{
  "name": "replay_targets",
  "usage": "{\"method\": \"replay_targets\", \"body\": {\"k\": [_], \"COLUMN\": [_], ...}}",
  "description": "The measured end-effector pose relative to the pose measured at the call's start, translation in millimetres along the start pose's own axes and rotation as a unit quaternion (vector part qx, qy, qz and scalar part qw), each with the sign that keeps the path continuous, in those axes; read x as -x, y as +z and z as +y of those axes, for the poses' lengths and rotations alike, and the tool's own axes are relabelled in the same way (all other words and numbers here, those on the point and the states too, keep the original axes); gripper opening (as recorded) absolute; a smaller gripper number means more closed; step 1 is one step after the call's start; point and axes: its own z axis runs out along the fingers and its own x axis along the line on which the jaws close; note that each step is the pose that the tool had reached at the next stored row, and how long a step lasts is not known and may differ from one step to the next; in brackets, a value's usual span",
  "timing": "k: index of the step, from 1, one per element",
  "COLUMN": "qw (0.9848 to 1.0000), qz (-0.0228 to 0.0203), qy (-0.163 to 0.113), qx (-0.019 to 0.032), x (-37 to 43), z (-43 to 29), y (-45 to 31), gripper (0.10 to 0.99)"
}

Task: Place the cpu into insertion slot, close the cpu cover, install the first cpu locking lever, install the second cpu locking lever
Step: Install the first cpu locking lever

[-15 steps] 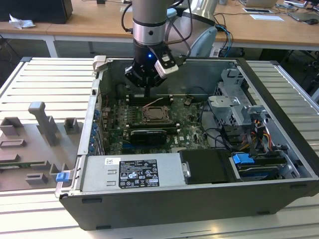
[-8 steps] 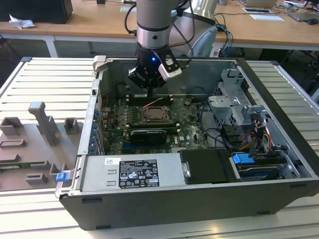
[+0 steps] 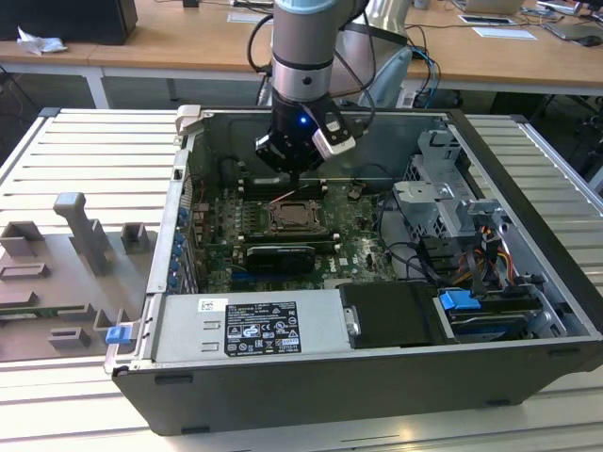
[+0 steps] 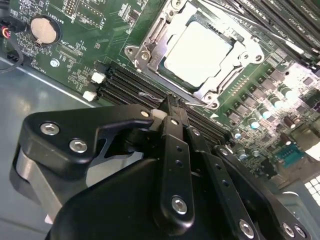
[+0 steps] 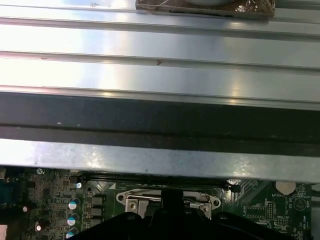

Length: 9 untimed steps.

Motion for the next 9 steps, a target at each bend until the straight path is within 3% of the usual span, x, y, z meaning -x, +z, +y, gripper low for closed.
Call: {"method": "replay_targets", "body": {"k": [2, 5, 9], "qw": [1.0, 1.0, 0.9999], "qz": [0.0, -0.0004, -0.0007], "qy": [0.0, 0.0, 0.0], "qx": [0.0008, 0.0078, 0.013], "x": [1.1, 2.2, 4.6], "z": [0.2, 0.4, 0.7], "y": [1.6, 3.6, 6.2], "gripper": [0.106, 0.106, 0.106]}}
